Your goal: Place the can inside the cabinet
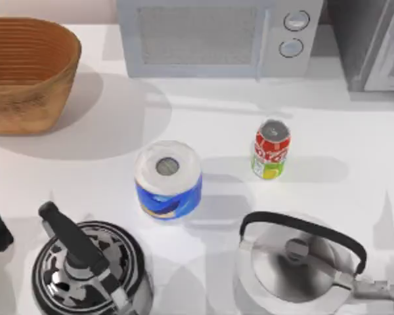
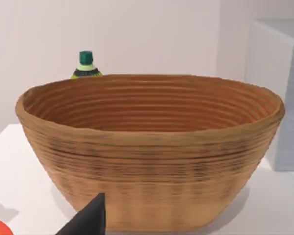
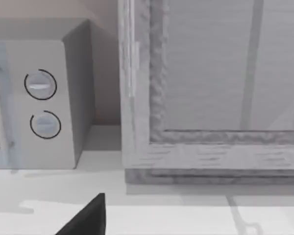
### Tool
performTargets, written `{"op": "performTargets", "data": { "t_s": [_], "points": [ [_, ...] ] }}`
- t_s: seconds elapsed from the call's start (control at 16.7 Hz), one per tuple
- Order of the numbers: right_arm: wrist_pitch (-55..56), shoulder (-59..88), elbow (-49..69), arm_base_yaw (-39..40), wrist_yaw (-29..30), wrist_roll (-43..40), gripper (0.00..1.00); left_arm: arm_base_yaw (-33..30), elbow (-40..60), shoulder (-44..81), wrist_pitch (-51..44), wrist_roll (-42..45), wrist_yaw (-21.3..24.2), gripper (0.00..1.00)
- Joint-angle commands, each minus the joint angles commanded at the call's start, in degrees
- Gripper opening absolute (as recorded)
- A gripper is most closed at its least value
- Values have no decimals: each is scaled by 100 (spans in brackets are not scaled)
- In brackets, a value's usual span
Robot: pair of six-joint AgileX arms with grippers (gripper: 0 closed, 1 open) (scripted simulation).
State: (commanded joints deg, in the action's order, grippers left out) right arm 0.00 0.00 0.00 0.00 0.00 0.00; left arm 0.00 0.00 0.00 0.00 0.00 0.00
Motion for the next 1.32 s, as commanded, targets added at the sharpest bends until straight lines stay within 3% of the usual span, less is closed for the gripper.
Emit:
{"op": "performTargets", "data": {
  "t_s": [0.24,0.48,0.96,1.32],
  "points": [
    [-13,181,177,163,23,138,100,0,0,0,0,0,0,100],
    [-122,1270,1221,977,142,767,100,0,0,0,0,0,0,100],
    [-483,5962,4371,2816,851,2109,100,0,0,0,0,0,0,100],
    [-654,9208,5598,3617,1904,2799,100,0,0,0,0,0,0,100]
  ]
}}
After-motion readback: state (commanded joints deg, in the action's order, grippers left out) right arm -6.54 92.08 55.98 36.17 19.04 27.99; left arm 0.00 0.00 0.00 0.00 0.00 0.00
